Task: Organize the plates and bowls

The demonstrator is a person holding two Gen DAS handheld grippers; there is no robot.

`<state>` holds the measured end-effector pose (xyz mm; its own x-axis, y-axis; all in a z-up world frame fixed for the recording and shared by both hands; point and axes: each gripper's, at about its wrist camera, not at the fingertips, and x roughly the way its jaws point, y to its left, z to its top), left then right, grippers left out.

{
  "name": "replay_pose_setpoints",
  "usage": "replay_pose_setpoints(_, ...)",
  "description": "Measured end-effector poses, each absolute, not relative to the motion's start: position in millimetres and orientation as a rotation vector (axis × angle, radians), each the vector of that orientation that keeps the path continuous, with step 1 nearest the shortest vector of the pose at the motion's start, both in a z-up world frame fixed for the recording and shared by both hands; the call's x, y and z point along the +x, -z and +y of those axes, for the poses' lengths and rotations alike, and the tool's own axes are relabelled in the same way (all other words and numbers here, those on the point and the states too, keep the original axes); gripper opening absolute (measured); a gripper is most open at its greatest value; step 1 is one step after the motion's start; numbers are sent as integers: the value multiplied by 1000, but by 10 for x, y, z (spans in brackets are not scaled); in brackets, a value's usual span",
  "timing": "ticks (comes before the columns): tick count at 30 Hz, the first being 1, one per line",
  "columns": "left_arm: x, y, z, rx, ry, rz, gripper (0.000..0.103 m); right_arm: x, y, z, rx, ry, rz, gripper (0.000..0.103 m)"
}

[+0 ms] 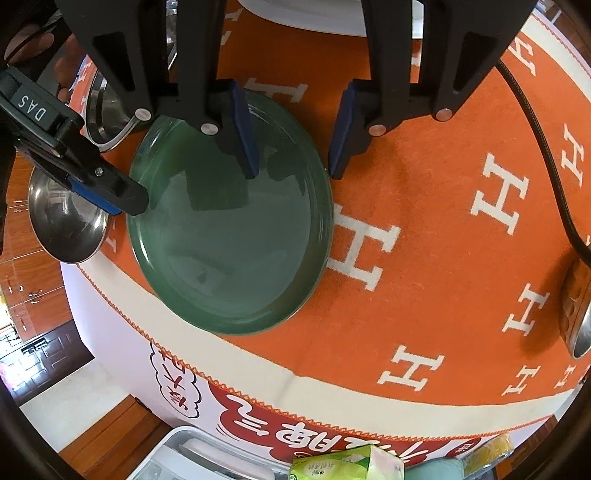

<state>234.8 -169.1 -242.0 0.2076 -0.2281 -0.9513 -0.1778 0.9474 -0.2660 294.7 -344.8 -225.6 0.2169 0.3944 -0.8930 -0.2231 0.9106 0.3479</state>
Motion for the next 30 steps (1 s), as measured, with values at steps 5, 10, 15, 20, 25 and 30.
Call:
replay_pose_setpoints(5,2361,2436,-1714,-350,39,1363,37,2973,2340,-3495,181,-418,1317,62)
replay_pose_setpoints(10,2364,2469,-1696,-366,39,1366,37,2989,2384,-3536,198,-413,1322,55)
replay_pose_setpoints(15,2369,2466,-1692,-368,36,1352,37,2996,2411,-3571,215,-417,1320,46)
replay_pose_setpoints(20,2351,2465,-1692,-378,23,1337,37,3010,2452,-3594,237,-418,1322,41)
replay_pose_setpoints(25,2333,2453,-1729,-353,13,1328,37,3011,2466,-3597,237,-418,1322,40)
replay_pose_setpoints(30,2332,2446,-1745,-335,4,1324,37,3008,2484,-3622,233,-405,1322,32)
